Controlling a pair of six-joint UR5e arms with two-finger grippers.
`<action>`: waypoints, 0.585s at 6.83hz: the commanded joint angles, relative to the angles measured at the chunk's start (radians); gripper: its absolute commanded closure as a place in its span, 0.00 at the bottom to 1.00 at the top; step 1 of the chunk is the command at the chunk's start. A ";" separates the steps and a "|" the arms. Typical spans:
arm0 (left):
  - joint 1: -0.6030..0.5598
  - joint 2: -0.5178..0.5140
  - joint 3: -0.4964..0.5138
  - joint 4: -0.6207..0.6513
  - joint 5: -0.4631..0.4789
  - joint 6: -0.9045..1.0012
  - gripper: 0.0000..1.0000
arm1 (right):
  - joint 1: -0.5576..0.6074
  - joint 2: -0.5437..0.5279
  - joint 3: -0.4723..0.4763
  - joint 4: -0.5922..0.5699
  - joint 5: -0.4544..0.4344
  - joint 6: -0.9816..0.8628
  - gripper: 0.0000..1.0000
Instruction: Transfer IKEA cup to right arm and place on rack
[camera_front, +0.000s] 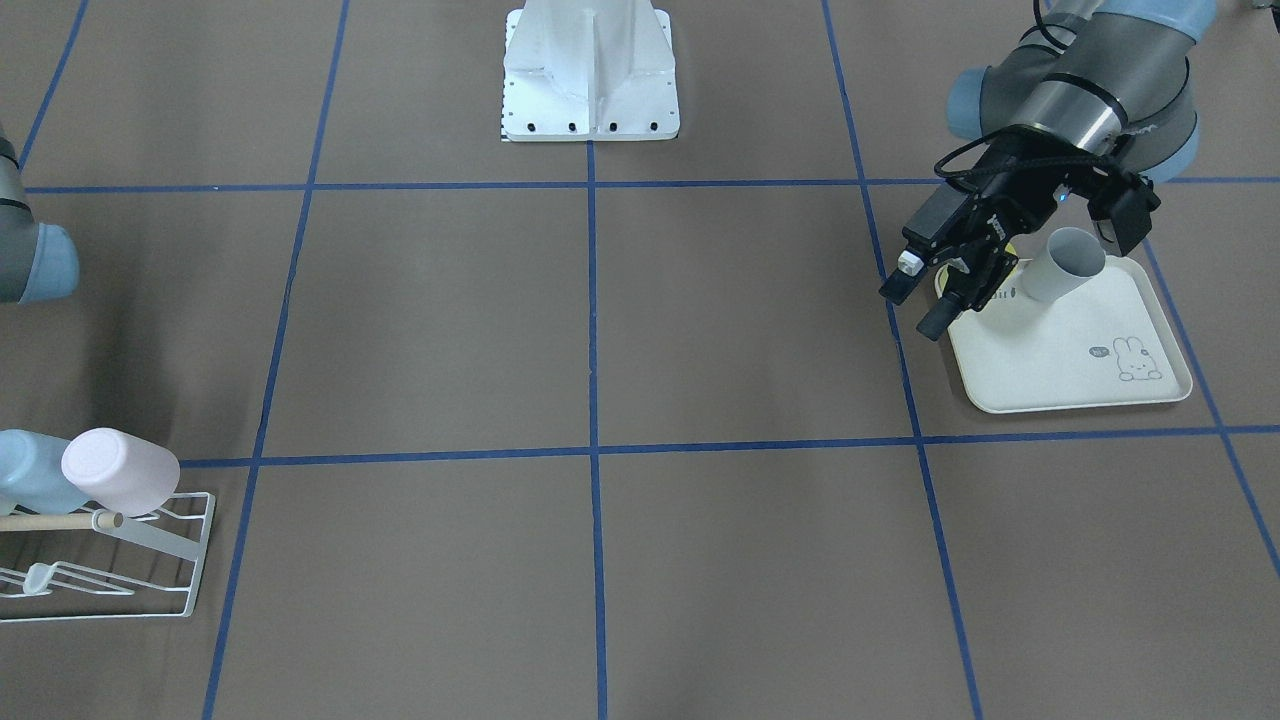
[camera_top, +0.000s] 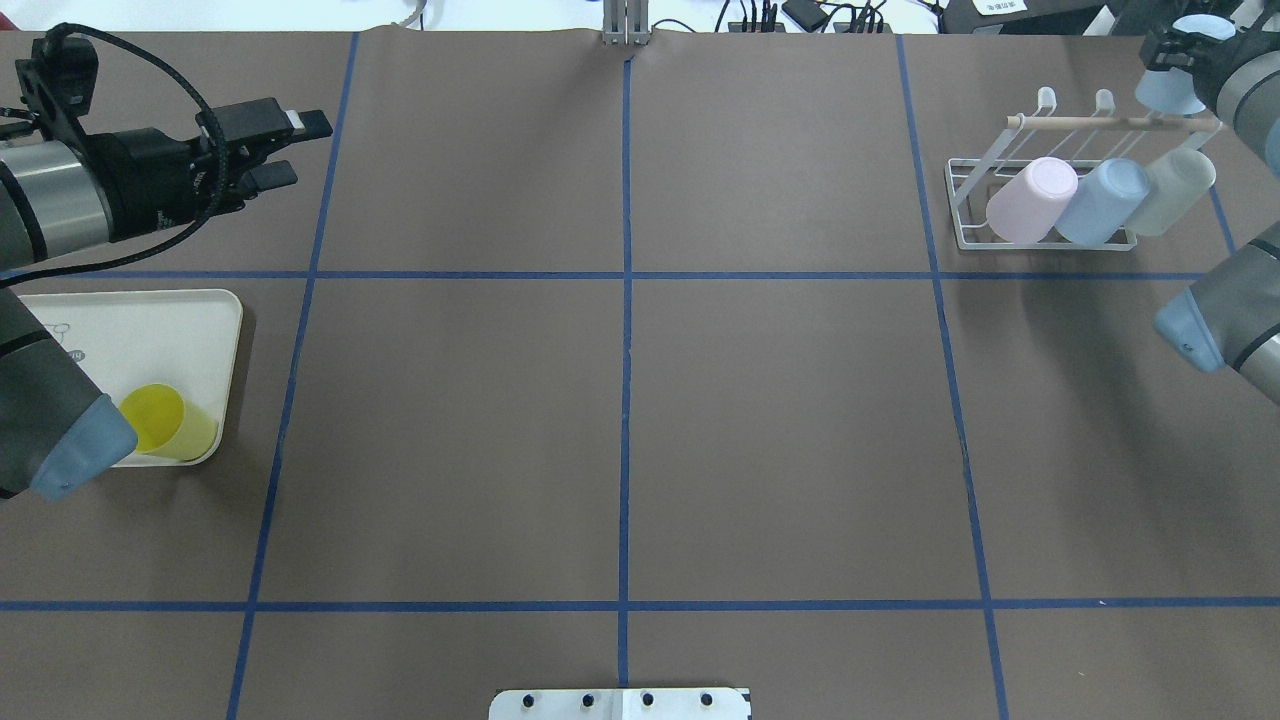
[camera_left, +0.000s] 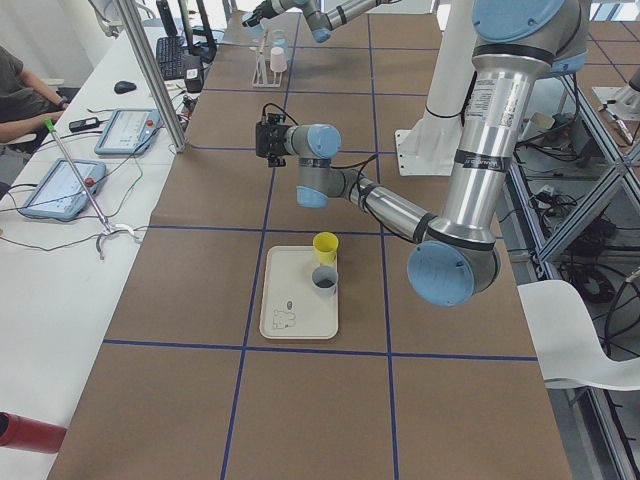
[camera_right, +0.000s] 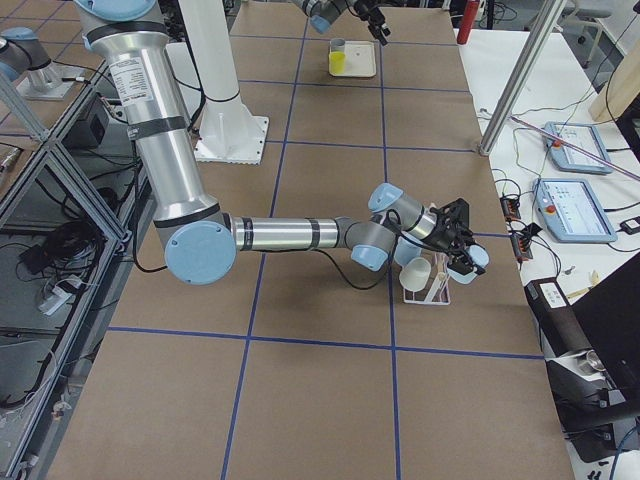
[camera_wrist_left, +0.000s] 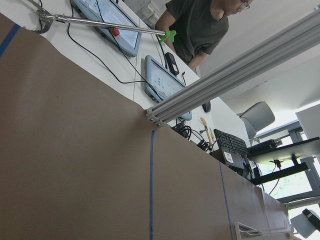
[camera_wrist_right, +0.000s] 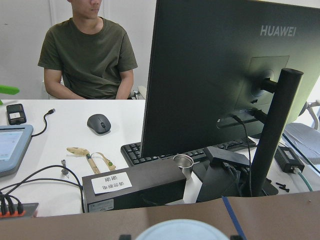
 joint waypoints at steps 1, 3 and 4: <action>0.000 0.000 -0.011 0.000 0.000 0.000 0.00 | -0.008 -0.009 -0.001 0.000 -0.001 0.000 1.00; -0.002 0.000 -0.016 0.003 0.000 0.000 0.00 | -0.011 -0.018 -0.002 0.000 -0.004 0.000 1.00; -0.002 0.000 -0.016 0.005 -0.002 0.000 0.00 | -0.013 -0.021 -0.001 0.000 -0.004 0.000 0.89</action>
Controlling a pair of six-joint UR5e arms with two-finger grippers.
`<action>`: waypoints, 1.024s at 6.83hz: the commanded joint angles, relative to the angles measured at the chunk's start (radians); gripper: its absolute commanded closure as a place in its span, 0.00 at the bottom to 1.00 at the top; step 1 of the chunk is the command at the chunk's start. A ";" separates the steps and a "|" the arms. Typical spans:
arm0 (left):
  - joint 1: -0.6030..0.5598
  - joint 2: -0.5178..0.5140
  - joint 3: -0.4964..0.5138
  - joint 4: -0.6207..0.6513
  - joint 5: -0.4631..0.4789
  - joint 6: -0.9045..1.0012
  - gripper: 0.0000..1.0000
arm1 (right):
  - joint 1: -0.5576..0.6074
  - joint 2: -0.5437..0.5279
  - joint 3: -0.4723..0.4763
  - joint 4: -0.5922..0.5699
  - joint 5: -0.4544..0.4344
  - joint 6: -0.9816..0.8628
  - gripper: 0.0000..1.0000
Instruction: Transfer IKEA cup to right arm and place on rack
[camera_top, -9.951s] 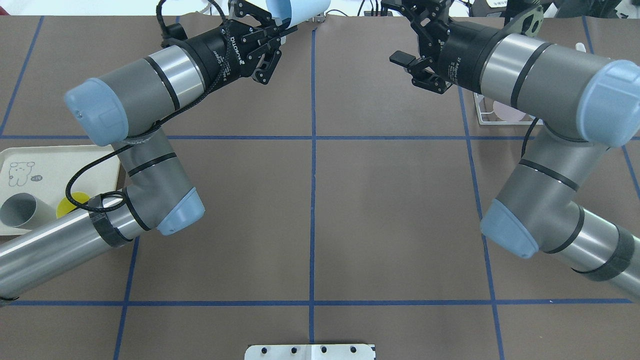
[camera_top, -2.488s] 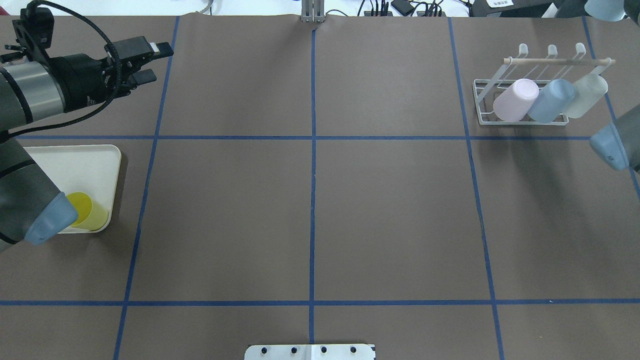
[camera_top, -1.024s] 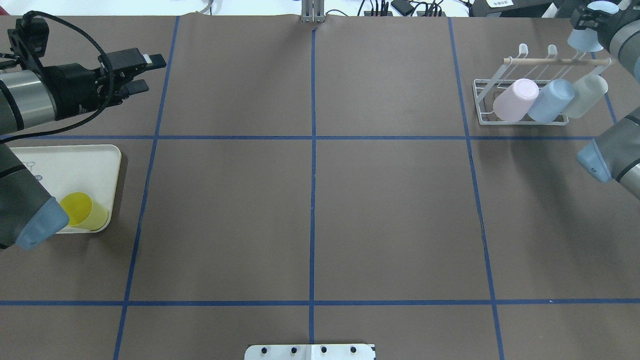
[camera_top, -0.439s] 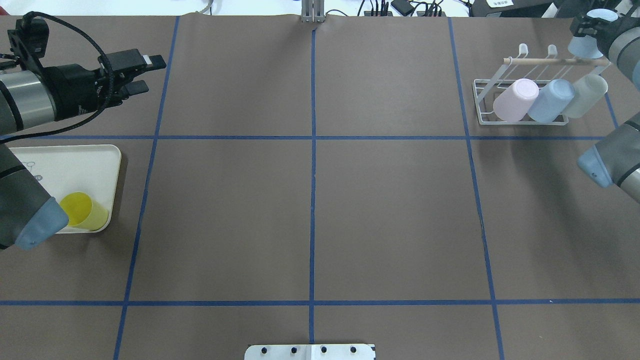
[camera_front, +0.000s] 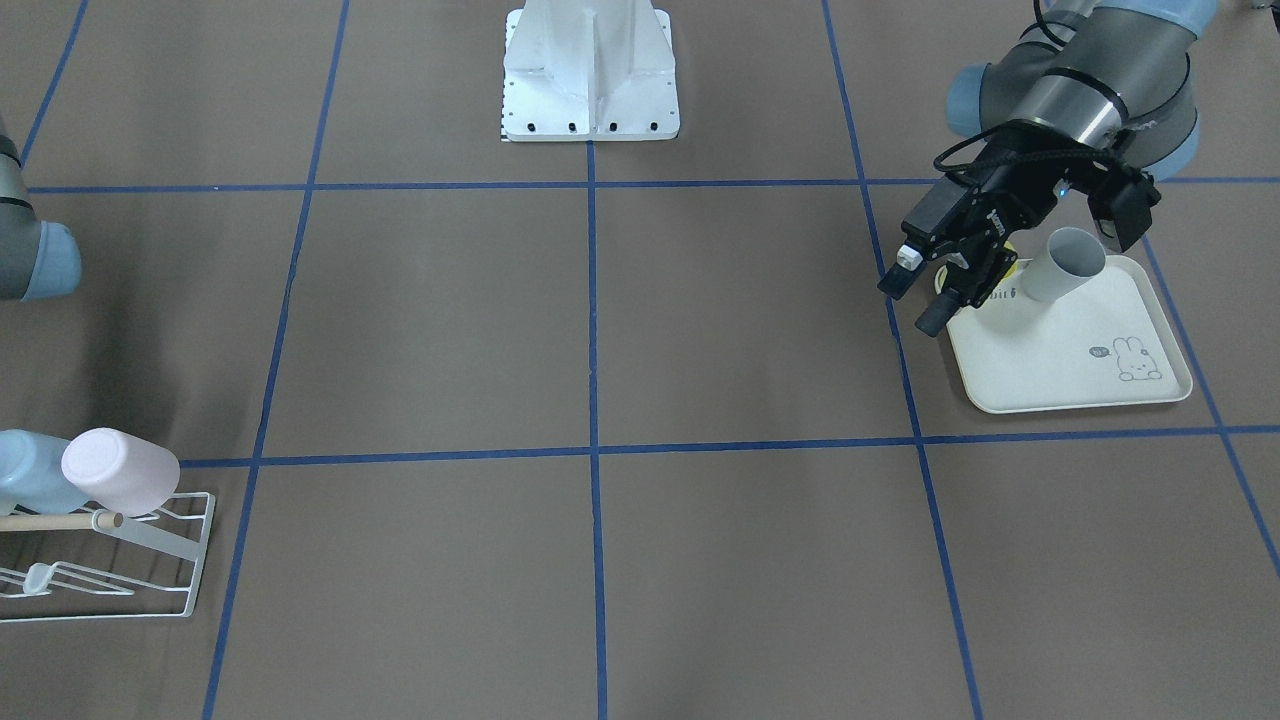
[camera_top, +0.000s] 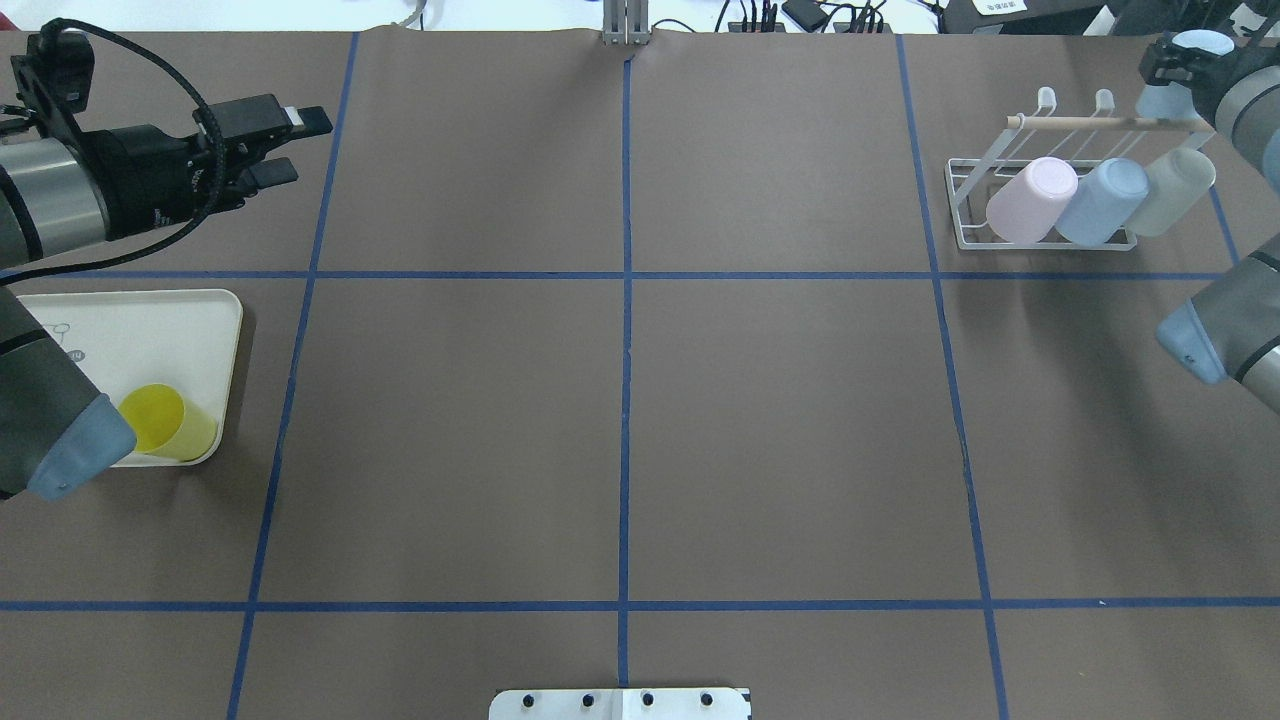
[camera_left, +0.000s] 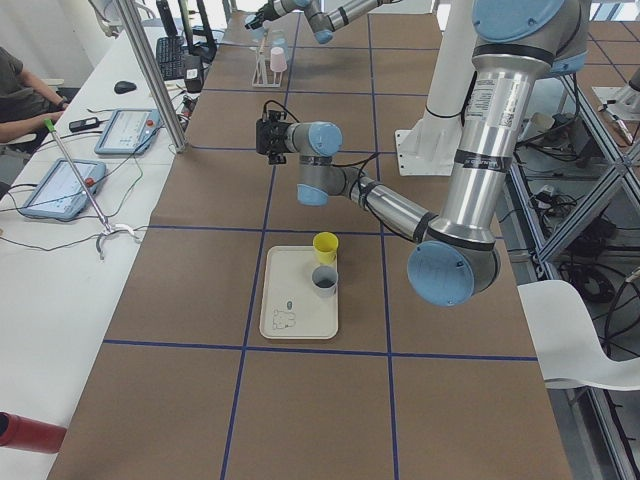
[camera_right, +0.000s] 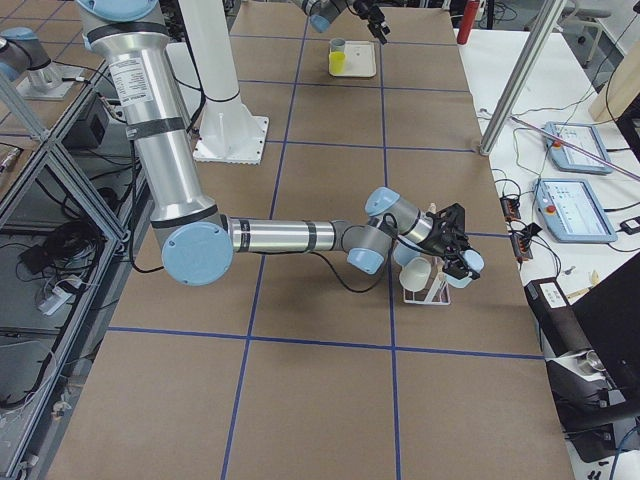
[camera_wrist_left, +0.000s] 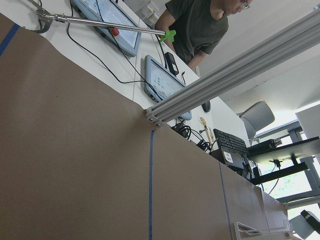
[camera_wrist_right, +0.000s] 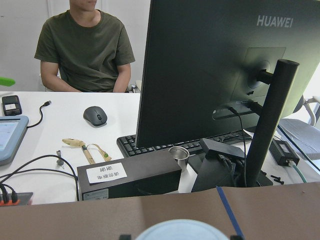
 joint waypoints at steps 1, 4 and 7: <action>-0.004 0.000 -0.001 0.003 -0.001 0.000 0.00 | -0.003 -0.001 0.001 -0.003 -0.001 -0.003 0.35; -0.005 -0.002 -0.001 0.005 -0.006 0.000 0.00 | -0.014 -0.004 -0.004 0.001 -0.001 -0.040 0.00; -0.042 -0.002 -0.006 0.006 -0.062 0.000 0.00 | 0.045 0.005 0.020 0.076 0.065 -0.035 0.00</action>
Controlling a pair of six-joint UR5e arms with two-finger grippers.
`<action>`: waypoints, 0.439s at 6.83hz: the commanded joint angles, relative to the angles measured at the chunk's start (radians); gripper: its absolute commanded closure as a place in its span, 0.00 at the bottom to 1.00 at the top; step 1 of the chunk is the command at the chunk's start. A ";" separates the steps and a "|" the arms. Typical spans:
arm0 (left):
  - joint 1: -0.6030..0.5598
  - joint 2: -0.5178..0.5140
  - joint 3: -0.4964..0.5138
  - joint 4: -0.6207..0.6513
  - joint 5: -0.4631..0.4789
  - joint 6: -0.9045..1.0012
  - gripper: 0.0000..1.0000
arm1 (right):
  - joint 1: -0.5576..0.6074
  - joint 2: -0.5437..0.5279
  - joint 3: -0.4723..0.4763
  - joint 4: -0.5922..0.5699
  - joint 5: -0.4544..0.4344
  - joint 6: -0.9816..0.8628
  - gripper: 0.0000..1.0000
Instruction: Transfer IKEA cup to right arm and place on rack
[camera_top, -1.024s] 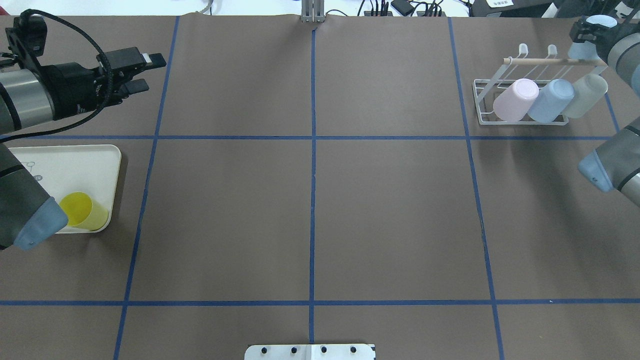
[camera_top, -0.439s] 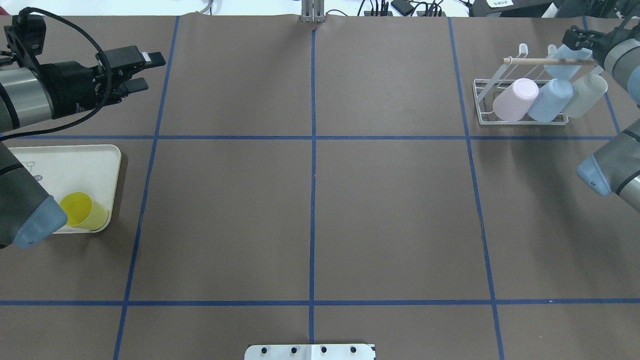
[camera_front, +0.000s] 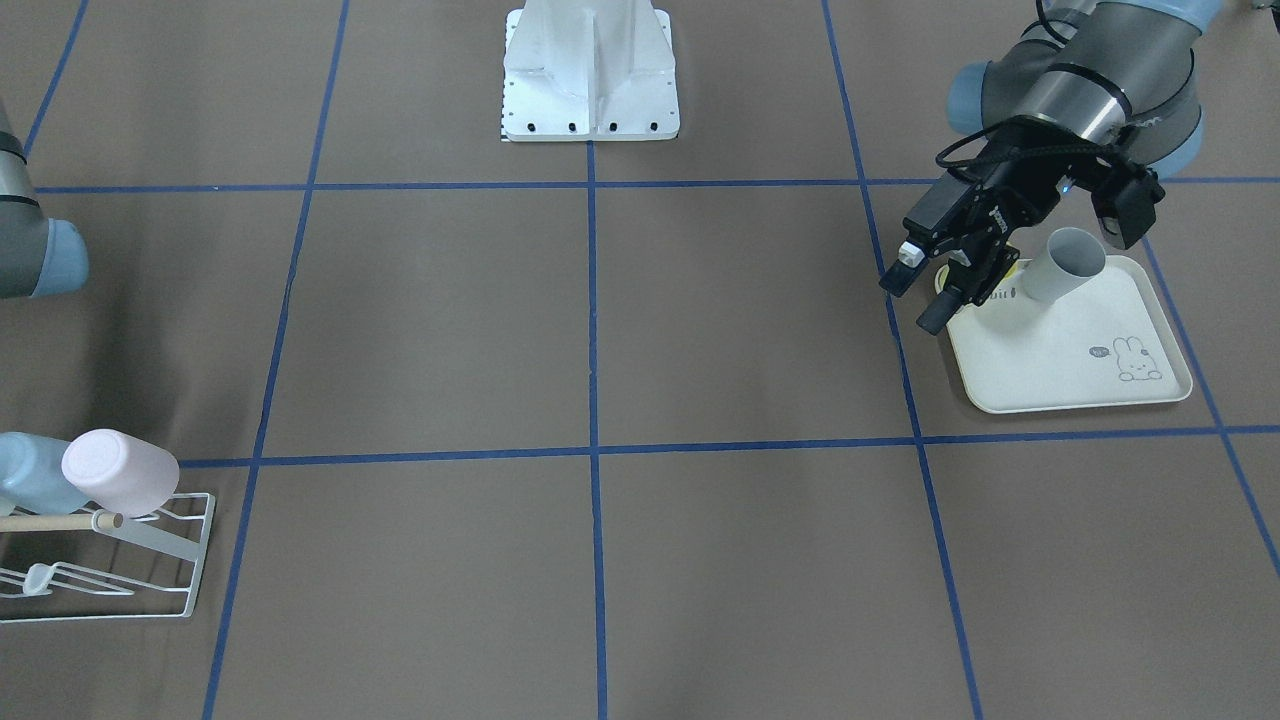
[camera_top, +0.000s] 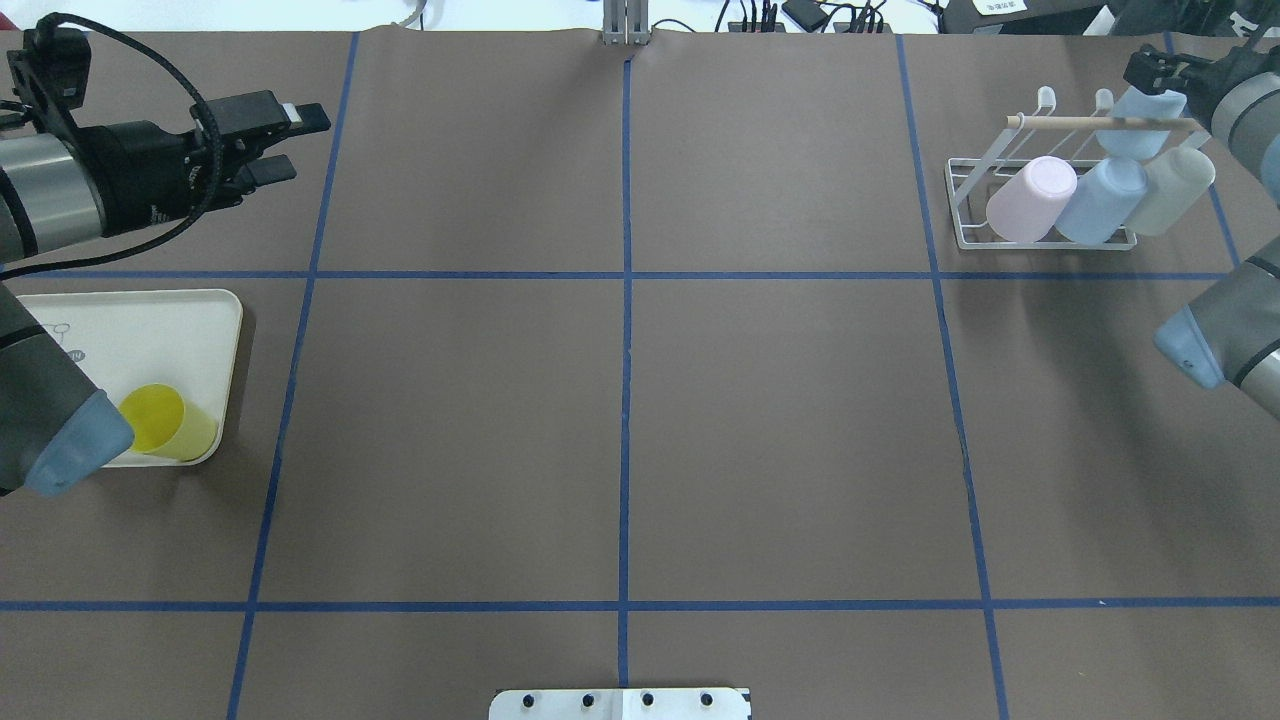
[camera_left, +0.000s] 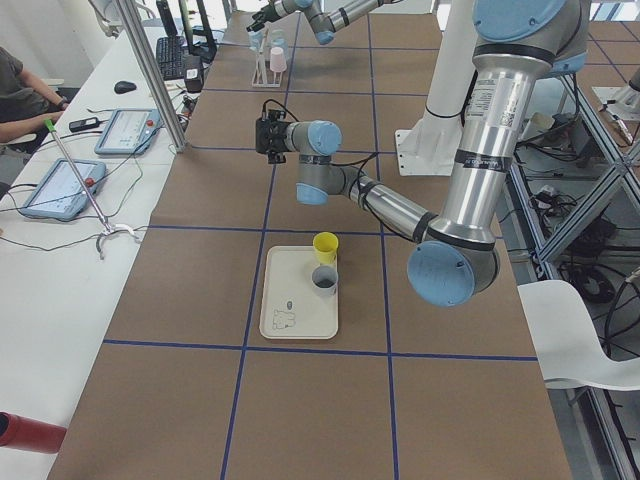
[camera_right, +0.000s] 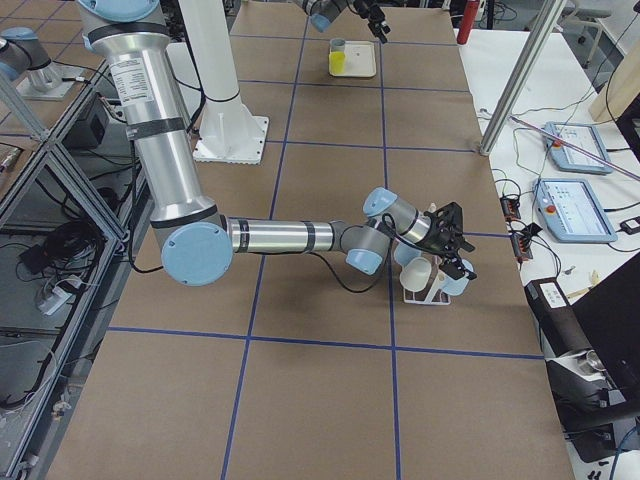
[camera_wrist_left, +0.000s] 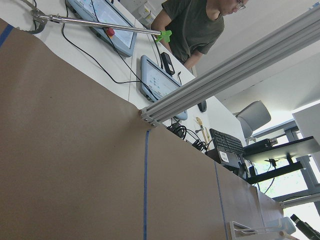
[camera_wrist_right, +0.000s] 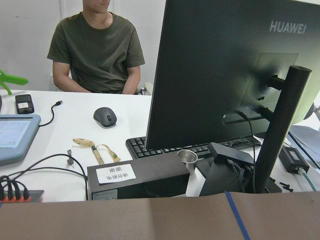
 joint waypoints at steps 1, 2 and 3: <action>-0.056 0.002 -0.003 0.001 -0.075 0.000 0.00 | 0.085 0.003 0.055 0.029 0.122 0.001 0.00; -0.084 0.012 -0.003 0.004 -0.101 0.018 0.00 | 0.118 0.005 0.103 0.018 0.182 0.012 0.00; -0.149 0.027 -0.010 0.066 -0.202 0.140 0.00 | 0.124 -0.006 0.205 -0.044 0.244 0.109 0.00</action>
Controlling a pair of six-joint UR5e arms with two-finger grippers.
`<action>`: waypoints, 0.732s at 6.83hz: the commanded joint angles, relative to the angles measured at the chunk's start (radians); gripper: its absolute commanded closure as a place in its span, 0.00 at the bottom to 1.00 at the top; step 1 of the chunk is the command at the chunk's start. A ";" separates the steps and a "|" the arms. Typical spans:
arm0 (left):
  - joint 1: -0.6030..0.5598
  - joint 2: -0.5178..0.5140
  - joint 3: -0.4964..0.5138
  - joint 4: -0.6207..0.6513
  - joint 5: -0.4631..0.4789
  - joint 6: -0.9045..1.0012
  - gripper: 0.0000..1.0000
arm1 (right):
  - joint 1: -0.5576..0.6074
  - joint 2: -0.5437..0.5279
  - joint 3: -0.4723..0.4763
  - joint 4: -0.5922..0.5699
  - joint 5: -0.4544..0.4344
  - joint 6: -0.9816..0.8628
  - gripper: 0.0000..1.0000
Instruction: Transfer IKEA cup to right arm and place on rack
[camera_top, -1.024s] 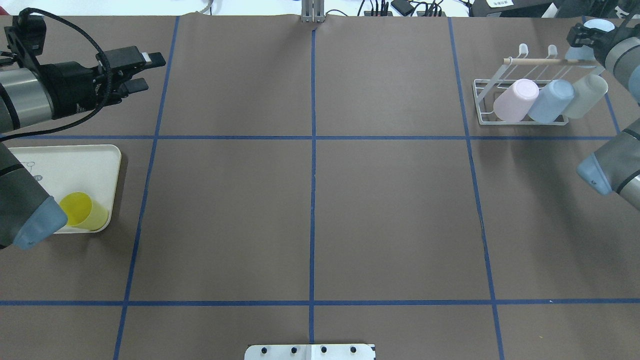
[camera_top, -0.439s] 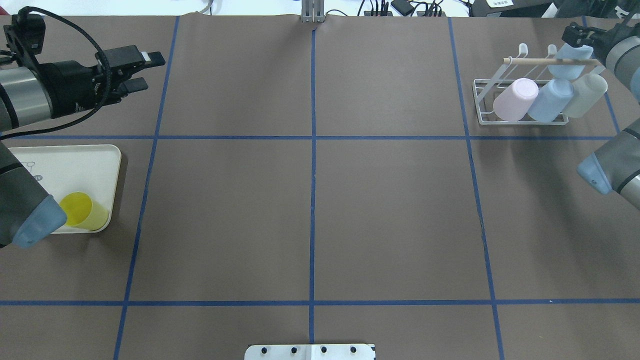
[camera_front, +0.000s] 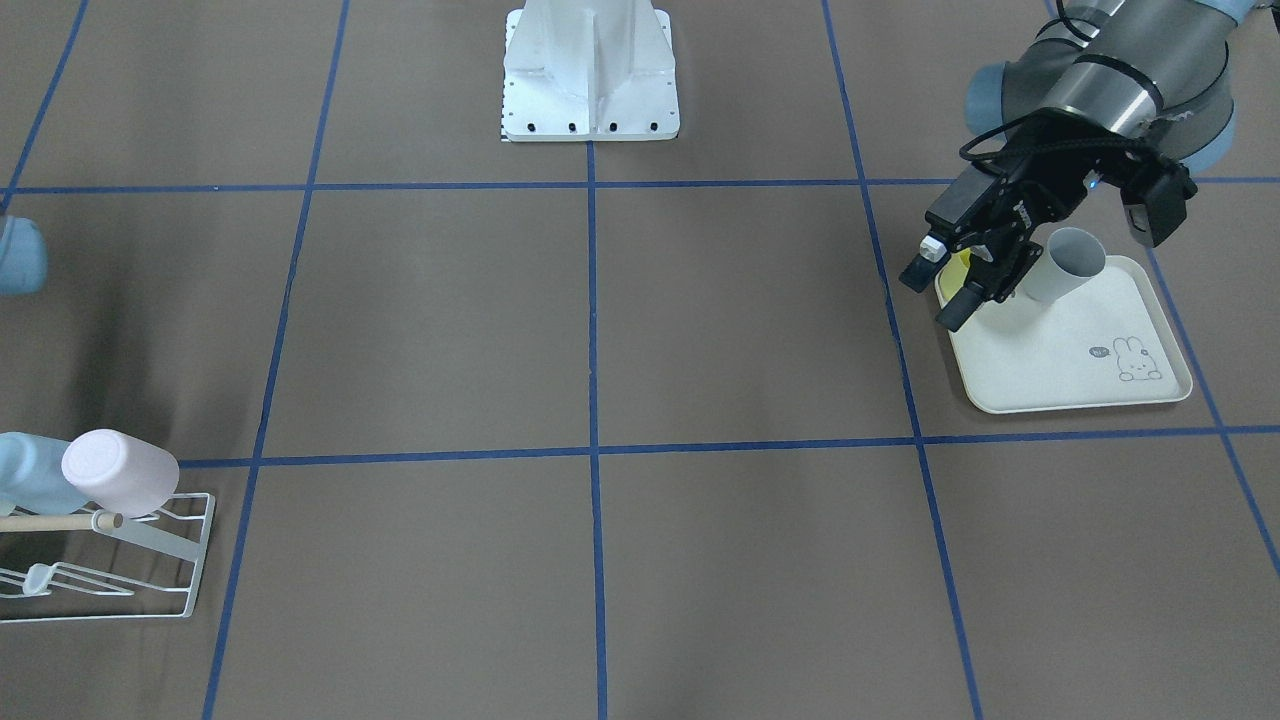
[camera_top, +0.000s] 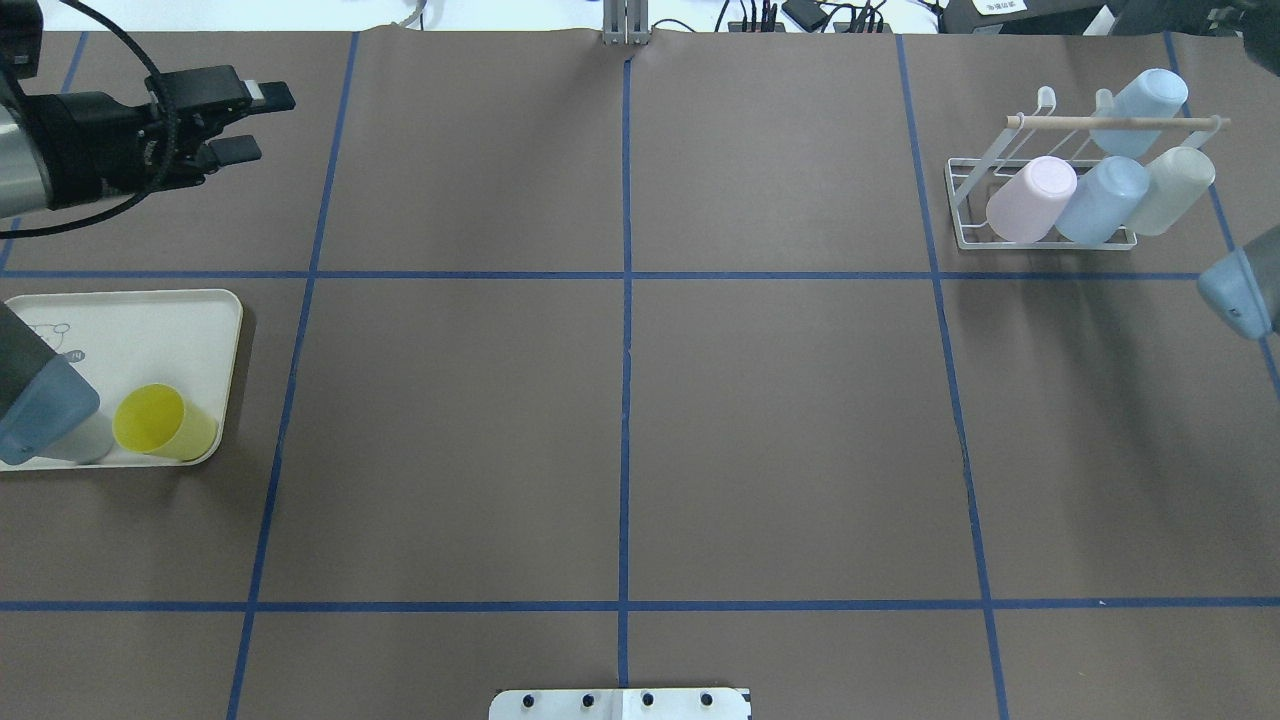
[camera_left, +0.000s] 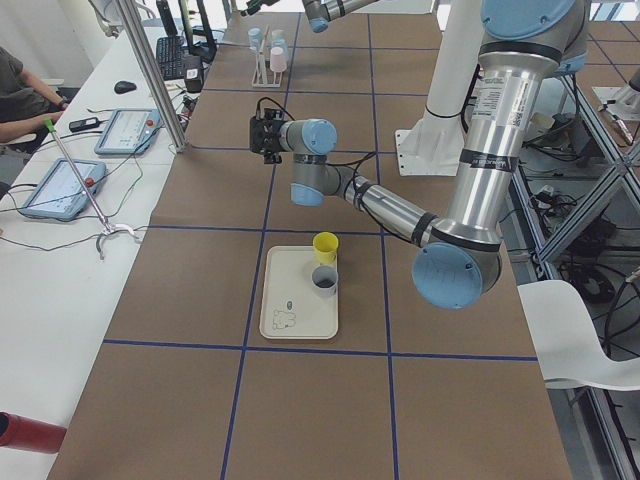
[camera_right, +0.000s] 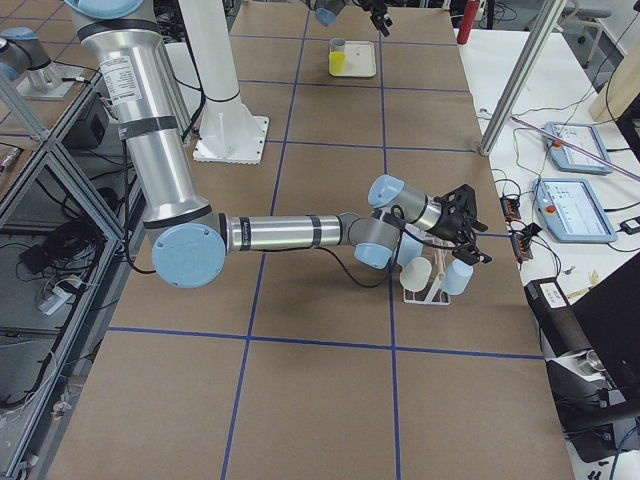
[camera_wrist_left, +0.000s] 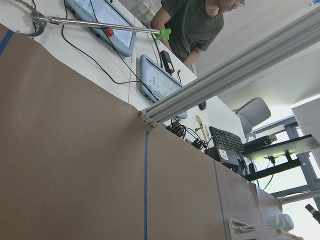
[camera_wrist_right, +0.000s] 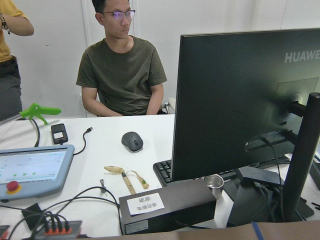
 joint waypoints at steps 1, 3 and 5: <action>-0.129 0.020 -0.019 0.112 -0.159 0.210 0.00 | 0.022 -0.044 0.285 -0.197 0.165 0.164 0.00; -0.236 0.135 -0.056 0.309 -0.279 0.620 0.00 | 0.013 -0.055 0.579 -0.468 0.341 0.372 0.00; -0.244 0.308 -0.064 0.405 -0.290 0.950 0.00 | -0.063 -0.026 0.615 -0.425 0.424 0.633 0.00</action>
